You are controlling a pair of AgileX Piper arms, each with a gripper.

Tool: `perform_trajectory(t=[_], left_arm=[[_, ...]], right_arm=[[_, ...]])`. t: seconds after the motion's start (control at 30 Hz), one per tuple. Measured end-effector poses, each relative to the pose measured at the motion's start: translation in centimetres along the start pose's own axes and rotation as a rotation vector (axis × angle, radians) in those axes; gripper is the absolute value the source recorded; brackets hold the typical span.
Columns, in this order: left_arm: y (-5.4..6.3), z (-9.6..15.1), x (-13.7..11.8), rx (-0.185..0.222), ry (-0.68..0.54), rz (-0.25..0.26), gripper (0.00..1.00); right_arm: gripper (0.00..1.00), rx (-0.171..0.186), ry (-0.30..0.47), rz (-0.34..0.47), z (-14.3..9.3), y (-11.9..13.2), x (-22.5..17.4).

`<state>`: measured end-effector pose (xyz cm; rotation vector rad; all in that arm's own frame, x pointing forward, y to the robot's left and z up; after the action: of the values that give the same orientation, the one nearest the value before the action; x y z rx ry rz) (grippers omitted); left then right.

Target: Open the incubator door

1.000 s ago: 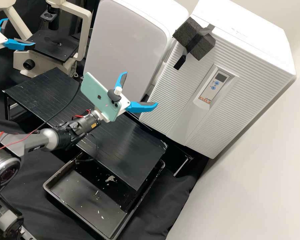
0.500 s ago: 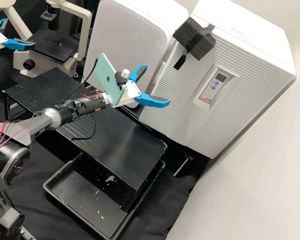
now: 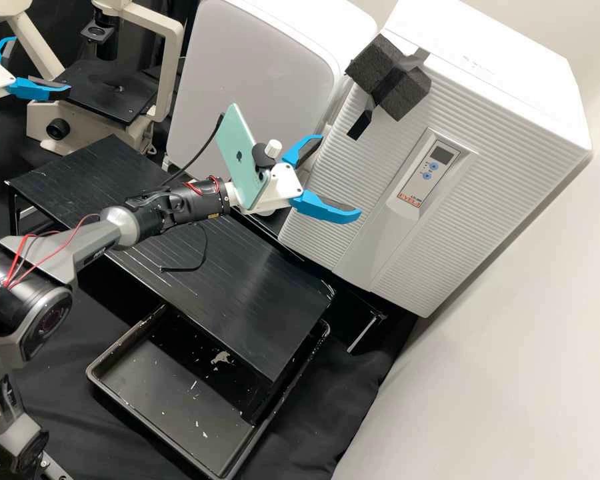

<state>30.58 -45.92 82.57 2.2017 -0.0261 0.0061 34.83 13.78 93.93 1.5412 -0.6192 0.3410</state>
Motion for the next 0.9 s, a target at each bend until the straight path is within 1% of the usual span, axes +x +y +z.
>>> perform_trajectory(t=[0.2,0.23,0.3,0.53,0.87,0.9], left_arm=[[0.00,0.00,0.00,0.000,0.000,0.000,1.00],[0.00,0.00,0.00,0.000,0.000,0.000,1.00],[0.00,0.00,0.00,0.000,0.000,0.000,1.00],[0.00,0.00,0.00,0.000,0.000,0.000,1.00],[0.00,0.00,0.00,0.000,0.000,0.000,1.00],[0.00,0.00,0.00,0.000,0.000,0.000,1.00]], right_arm=[[1.00,0.000,-0.008,0.006,0.19,0.15,0.13],[0.00,0.000,-0.008,0.006,0.19,0.15,0.13],[0.00,0.004,-0.010,0.007,0.29,0.21,0.20],[0.00,0.042,-0.017,-0.017,0.60,0.20,0.45],[0.00,0.051,-0.019,-0.036,0.49,0.27,0.38],[0.00,0.047,-0.018,-0.040,0.43,0.32,0.35]])
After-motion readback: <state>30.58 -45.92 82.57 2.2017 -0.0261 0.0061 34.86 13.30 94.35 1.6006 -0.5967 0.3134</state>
